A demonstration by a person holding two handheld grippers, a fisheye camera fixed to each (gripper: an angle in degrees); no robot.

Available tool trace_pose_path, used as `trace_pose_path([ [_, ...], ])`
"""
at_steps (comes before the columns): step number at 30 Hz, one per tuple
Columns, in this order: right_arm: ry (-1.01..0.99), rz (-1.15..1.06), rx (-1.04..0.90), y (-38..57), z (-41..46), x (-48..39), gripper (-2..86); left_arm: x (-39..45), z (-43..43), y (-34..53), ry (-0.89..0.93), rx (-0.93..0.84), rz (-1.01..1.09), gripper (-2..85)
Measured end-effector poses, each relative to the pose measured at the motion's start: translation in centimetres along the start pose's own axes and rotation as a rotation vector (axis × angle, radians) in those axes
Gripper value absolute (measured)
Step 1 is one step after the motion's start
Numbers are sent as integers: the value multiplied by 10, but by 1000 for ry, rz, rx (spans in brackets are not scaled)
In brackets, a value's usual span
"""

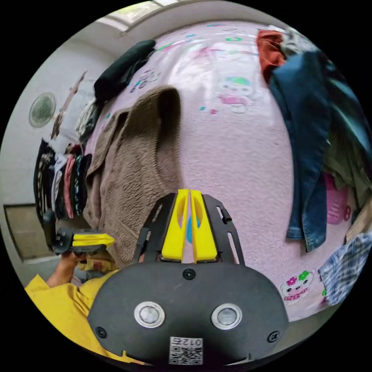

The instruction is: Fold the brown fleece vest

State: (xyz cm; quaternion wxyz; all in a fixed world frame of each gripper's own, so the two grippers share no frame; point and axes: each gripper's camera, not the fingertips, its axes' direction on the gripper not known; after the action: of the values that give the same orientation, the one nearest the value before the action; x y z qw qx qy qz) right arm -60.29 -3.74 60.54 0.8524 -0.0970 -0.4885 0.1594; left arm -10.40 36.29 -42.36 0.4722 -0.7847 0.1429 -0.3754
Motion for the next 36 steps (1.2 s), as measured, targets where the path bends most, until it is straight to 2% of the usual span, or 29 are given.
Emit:
trace_pose_path([
  [2,-77,28,-14,-5,-14,27,18,22,10,9,29,-24,12,10],
  [5,-105,-159,51,-1,-49,10,26,55,29,24,43,-56,39,20],
  [9,-117,-453,-70,-12,-53,-40,64,87,52,40,82,-101,38,45],
  [11,-116,-495,-131,-24,-50,-46,73,101,59,50,-7,-101,-5,64],
  [13,-145,-509,-203,-37,-46,-46,78,109,63,57,-70,-111,-33,73],
  [18,-165,-568,-368,-48,-57,-38,60,130,68,76,-91,-130,-33,72],
  [20,-157,-577,-359,-48,-72,-30,36,138,68,84,-124,-136,-36,58],
  [23,-279,-540,-323,-52,-106,-10,19,148,67,93,-148,-136,-32,39],
  [28,-436,-531,-284,-54,-166,17,8,168,36,112,-63,-107,-41,21],
  [30,-505,-541,-272,-57,-193,28,6,185,22,118,-103,-94,-2,18],
  [34,-457,-543,-310,-59,-206,40,5,211,28,124,-166,-125,25,15],
  [36,-365,-509,-331,-57,-200,46,5,224,40,125,-197,-141,54,13],
])
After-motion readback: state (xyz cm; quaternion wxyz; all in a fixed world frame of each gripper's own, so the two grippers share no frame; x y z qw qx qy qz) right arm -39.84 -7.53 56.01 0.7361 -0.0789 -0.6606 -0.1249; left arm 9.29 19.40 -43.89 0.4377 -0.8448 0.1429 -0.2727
